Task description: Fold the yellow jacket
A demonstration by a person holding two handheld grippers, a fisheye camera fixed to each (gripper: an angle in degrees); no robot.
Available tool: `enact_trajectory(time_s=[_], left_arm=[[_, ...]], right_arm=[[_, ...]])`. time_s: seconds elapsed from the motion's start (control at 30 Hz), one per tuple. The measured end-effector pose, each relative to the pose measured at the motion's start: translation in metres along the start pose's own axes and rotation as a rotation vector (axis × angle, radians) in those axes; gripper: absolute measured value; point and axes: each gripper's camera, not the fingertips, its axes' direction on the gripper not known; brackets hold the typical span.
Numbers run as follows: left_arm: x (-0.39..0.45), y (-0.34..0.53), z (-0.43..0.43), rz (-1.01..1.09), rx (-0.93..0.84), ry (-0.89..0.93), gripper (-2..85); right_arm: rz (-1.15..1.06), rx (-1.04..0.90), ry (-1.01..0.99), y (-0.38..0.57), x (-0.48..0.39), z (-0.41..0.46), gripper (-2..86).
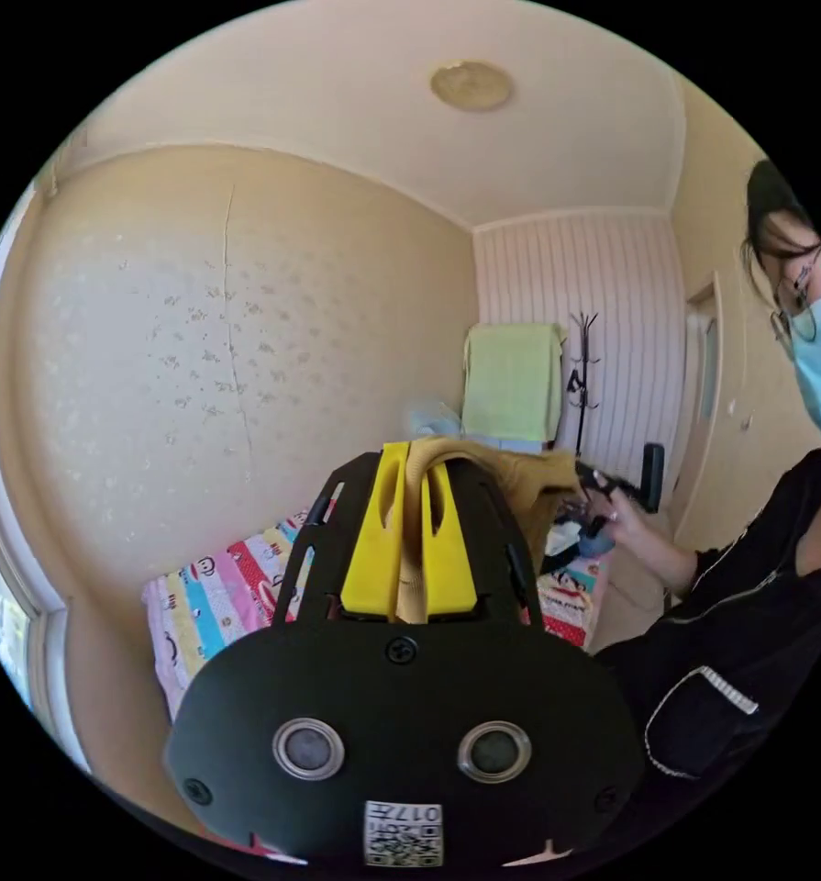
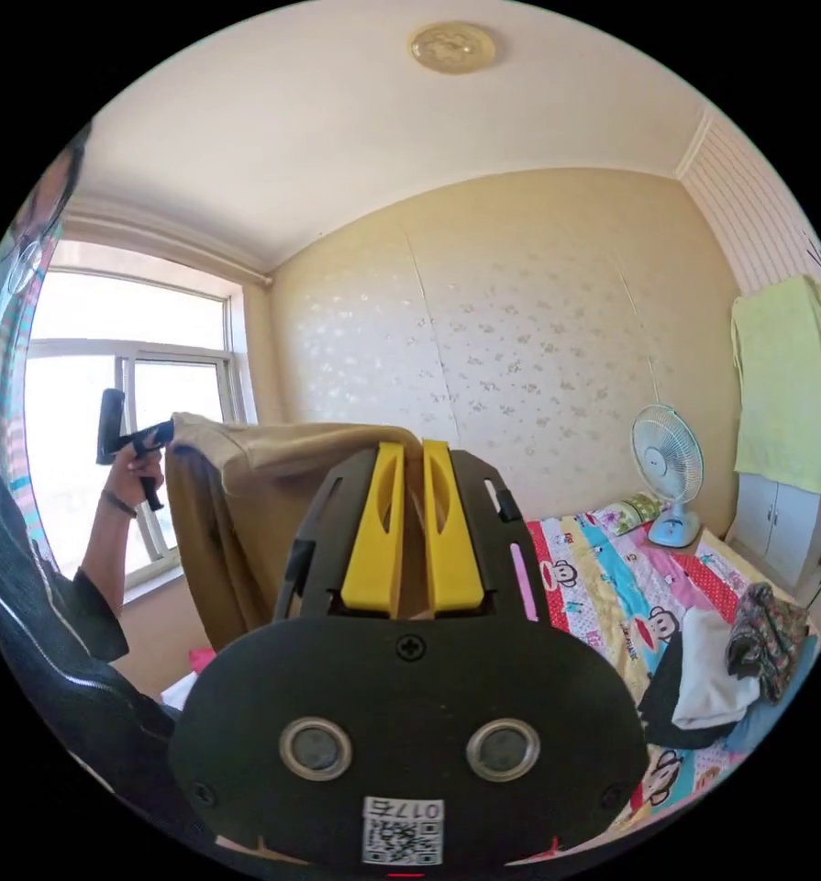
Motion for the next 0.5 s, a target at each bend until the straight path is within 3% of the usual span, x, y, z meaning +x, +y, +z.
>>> enact_trajectory(time_s=[0.13, 0.3, 0.43, 0.5], left_arm=[[0.007, 0.018, 0.012, 0.060, -0.072, 0.099, -0.3], [0.039, 0.054, -0.009, 0.188, -0.081, 0.402, -0.1], [0.084, 0.062, -0.034, 0.253, -0.065, 0.397, 0.0], [0.104, 0.051, -0.051, 0.275, -0.016, 0.427, 0.0]], right_arm=[[-0.132, 0.071, 0.005, -0.059, -0.004, -0.025, 4.1], [-0.263, 0.222, -0.099, -0.085, -0.028, -0.090, 4.2], [-0.634, 0.270, -0.033, -0.081, -0.068, -0.153, 4.1], [-0.715, 0.256, -0.103, -0.086, -0.062, -0.176, 4.0]])
